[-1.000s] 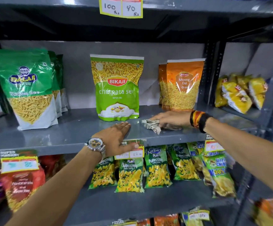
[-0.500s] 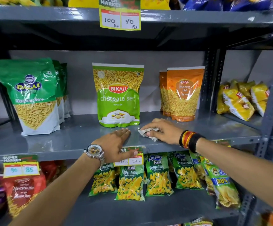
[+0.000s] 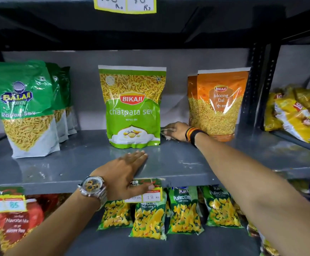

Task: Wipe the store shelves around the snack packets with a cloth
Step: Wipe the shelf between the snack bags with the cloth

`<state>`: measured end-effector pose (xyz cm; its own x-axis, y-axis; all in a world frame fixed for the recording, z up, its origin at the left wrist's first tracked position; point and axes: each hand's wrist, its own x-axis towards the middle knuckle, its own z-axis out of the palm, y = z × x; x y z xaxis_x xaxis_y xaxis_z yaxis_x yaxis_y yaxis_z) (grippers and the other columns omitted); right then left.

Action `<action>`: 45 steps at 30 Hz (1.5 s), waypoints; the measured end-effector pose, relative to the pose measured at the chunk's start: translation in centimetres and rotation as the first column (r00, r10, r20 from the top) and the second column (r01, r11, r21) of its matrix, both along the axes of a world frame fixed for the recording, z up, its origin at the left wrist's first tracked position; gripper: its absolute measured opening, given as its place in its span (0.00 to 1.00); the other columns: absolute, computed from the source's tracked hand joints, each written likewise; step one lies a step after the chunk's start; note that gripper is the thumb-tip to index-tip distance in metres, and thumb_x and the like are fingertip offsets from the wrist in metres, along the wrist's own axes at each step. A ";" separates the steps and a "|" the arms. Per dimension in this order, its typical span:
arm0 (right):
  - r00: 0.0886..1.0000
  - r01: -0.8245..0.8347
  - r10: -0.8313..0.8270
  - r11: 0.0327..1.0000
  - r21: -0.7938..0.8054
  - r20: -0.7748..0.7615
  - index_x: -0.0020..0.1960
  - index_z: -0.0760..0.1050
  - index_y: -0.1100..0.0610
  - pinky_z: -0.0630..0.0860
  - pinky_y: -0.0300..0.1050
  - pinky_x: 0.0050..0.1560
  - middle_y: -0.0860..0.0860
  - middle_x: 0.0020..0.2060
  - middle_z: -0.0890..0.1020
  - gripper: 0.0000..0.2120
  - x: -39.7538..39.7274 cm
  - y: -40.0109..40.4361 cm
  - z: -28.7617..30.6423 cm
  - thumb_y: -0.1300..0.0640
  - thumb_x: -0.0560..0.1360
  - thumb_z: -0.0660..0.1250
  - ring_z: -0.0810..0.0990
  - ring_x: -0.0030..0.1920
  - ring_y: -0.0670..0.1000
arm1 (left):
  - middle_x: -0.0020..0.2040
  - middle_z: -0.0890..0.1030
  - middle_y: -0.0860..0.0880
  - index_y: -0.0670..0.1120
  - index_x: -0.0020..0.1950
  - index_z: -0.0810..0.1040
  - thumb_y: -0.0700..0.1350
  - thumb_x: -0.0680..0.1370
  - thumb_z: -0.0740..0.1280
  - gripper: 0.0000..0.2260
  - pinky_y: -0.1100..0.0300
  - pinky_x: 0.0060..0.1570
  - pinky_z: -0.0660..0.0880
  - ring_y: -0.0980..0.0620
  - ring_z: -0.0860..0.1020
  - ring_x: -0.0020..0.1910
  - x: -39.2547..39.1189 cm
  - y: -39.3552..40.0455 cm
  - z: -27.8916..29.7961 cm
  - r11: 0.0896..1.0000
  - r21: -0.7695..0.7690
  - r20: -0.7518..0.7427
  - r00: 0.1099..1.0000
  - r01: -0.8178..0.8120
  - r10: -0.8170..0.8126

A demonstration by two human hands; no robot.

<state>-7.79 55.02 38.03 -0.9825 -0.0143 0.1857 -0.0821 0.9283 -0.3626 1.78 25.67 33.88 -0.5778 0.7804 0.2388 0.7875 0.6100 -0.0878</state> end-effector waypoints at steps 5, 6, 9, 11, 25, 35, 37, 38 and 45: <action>0.976 -0.219 0.219 0.975 0.024 0.007 0.57 0.79 0.45 0.75 0.43 0.55 0.39 0.43 0.80 0.12 5.9 -0.5 0.0 0.44 0.75 0.67 0.79 0.47 0.45 | 0.83 0.53 0.50 0.48 0.83 0.50 0.74 0.76 0.54 0.44 0.58 0.75 0.54 0.51 0.56 0.80 0.3 0.0 0.0 1.000 -0.024 0.004 1.000 -0.015 0.015; 0.967 -0.255 0.256 0.967 0.022 -0.015 0.62 0.78 0.47 0.73 0.41 0.53 0.38 0.43 0.77 0.14 8.2 -1.0 0.0 0.48 0.76 0.67 0.77 0.46 0.43 | 0.83 0.54 0.50 0.48 0.83 0.50 0.74 0.76 0.54 0.44 0.57 0.76 0.55 0.50 0.57 0.80 0.5 0.0 0.0 0.999 -0.029 0.002 1.000 -0.018 0.018; 0.927 -0.374 0.374 0.927 -0.012 -0.003 0.65 0.74 0.43 0.71 0.36 0.53 0.48 0.50 0.77 0.17 14.6 -2.0 -1.0 0.49 0.76 0.67 0.76 0.51 0.44 | 0.83 0.54 0.48 0.47 0.83 0.51 0.74 0.76 0.54 0.44 0.55 0.76 0.57 0.49 0.57 0.80 0.3 -0.1 -0.1 0.999 -0.036 -0.008 1.000 -0.020 0.020; 0.904 -0.420 0.422 0.906 -0.047 0.060 0.65 0.75 0.43 0.72 0.34 0.53 0.49 0.52 0.77 0.17 17.4 -2.3 -0.5 0.49 0.76 0.67 0.77 0.51 0.43 | 0.83 0.54 0.48 0.46 0.83 0.51 0.74 0.76 0.54 0.45 0.53 0.76 0.58 0.49 0.57 0.80 0.1 -0.1 -0.2 0.999 -0.035 -0.004 1.000 -0.023 0.023; 0.972 -0.203 0.213 0.974 -0.097 0.099 0.65 0.74 0.41 0.70 0.40 0.63 0.38 0.56 0.76 0.18 20.3 -4.6 -0.2 0.44 0.76 0.66 0.75 0.58 0.38 | 0.82 0.57 0.44 0.43 0.82 0.54 0.77 0.74 0.49 0.48 0.49 0.77 0.60 0.46 0.60 0.80 -0.9 -0.4 -0.8 0.999 -0.036 -0.025 1.000 0.019 -0.019; 0.977 0.061 -0.122 0.946 -0.317 -0.175 0.64 0.77 0.56 0.69 0.29 0.55 0.47 0.57 0.78 0.19 21.6 6.0 4.5 0.55 0.74 0.71 0.76 0.60 0.48 | 0.82 0.59 0.45 0.45 0.82 0.55 0.79 0.71 0.47 0.50 0.50 0.77 0.60 0.46 0.60 0.79 1.5 2.8 0.0 0.998 -0.069 -0.080 0.997 0.013 -0.019; 0.983 0.068 -0.113 0.956 -0.286 -0.144 0.64 0.78 0.55 0.69 0.36 0.58 0.48 0.58 0.79 0.19 20.0 7.3 4.1 0.53 0.74 0.71 0.76 0.59 0.47 | 0.82 0.60 0.45 0.46 0.82 0.55 0.79 0.71 0.47 0.50 0.50 0.77 0.61 0.46 0.60 0.79 1.9 4.9 0.1 0.998 -0.056 -0.084 0.996 0.003 -0.008; 0.985 0.074 -0.113 0.960 -0.270 -0.133 0.63 0.79 0.53 0.70 0.39 0.59 0.48 0.59 0.80 0.18 19.0 8.0 3.8 0.53 0.74 0.72 0.76 0.59 0.47 | 0.82 0.59 0.46 0.46 0.82 0.54 0.79 0.71 0.48 0.49 0.50 0.77 0.60 0.46 0.60 0.79 2.0 5.9 0.0 0.998 -0.057 -0.082 0.997 -0.010 0.005; 0.993 -0.028 0.011 0.990 -0.141 -0.120 0.60 0.80 0.48 0.76 0.44 0.54 0.49 0.56 0.84 0.14 14.0 10.2 0.1 0.53 0.74 0.70 0.81 0.55 0.52 | 0.82 0.57 0.49 0.48 0.83 0.52 0.82 0.69 0.43 0.52 0.51 0.78 0.59 0.50 0.59 0.80 2.2 8.4 -0.7 0.994 -0.038 -0.055 0.994 -0.098 0.096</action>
